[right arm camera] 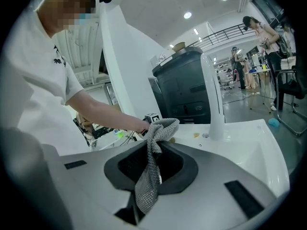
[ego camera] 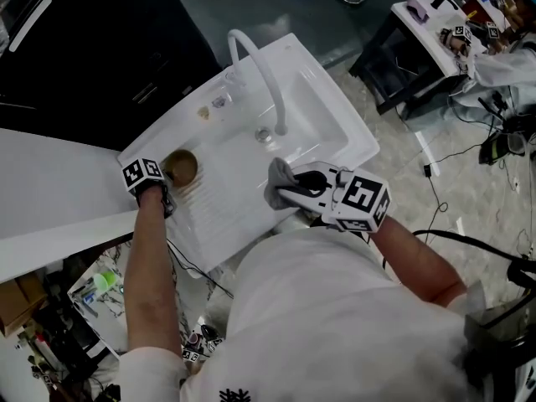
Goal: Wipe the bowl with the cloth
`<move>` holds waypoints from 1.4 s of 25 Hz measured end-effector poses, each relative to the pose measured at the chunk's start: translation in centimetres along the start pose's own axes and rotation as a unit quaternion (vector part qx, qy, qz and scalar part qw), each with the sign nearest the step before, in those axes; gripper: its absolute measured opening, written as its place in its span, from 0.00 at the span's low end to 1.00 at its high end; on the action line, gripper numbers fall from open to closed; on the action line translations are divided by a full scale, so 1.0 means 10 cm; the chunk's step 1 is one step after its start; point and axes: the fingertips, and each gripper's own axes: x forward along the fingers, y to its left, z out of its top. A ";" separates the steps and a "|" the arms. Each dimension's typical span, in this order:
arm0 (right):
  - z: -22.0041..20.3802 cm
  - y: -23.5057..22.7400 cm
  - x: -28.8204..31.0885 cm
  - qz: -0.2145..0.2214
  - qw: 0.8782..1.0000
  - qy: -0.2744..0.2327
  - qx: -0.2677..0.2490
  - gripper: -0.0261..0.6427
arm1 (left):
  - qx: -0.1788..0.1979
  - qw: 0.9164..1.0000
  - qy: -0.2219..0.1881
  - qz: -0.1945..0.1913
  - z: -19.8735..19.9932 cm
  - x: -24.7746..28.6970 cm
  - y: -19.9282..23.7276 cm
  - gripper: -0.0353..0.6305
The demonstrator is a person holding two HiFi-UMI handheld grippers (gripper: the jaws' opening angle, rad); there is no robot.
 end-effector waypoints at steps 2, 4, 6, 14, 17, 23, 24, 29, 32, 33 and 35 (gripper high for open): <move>0.01 -0.01 -0.01 0.005 1.000 0.000 -0.001 0.11 | 0.007 1.000 -0.004 0.009 0.00 -0.03 -0.01 0.19; 0.03 -0.02 -0.02 0.011 1.000 -0.002 -0.004 0.11 | 0.011 0.999 -0.020 0.027 0.03 -0.10 0.00 0.21; 0.05 -0.03 -0.04 0.018 1.000 -0.003 -0.007 0.11 | 0.016 0.998 -0.043 0.045 0.07 -0.20 0.01 0.21; 0.05 -0.06 -0.19 0.064 0.998 -0.003 -0.019 0.11 | 0.043 0.973 -0.153 0.165 0.10 -0.80 0.08 0.19; 0.05 -0.05 -0.25 0.083 0.996 0.003 -0.034 0.11 | 0.027 0.964 -0.205 0.170 0.01 -1.05 0.00 0.11; 0.02 -0.01 -0.42 0.124 0.990 0.010 -0.062 0.11 | 0.000 0.950 -0.301 0.079 -0.43 -1.36 -0.58 0.07; 0.00 0.00 -0.46 0.132 0.989 0.013 -0.064 0.11 | 0.003 0.947 -0.317 0.051 -0.53 -1.41 -0.76 0.07; -0.19 0.08 -0.63 0.182 0.981 0.033 -0.062 0.11 | 0.008 0.932 -0.359 -0.052 -1.19 -1.60 -1.61 0.07; -0.31 0.13 -0.71 0.200 0.976 0.041 -0.072 0.11 | 0.022 0.925 -0.367 -0.100 -1.56 -1.71 -2.09 0.07; -0.33 0.13 -0.73 0.201 0.976 0.044 -0.075 0.11 | 0.026 0.922 -0.367 -0.121 -1.66 -1.74 -2.25 0.07; -0.37 0.14 -0.77 0.199 0.975 0.046 -0.082 0.11 | 0.033 0.918 -0.365 -0.153 -1.86 -1.78 -2.53 0.07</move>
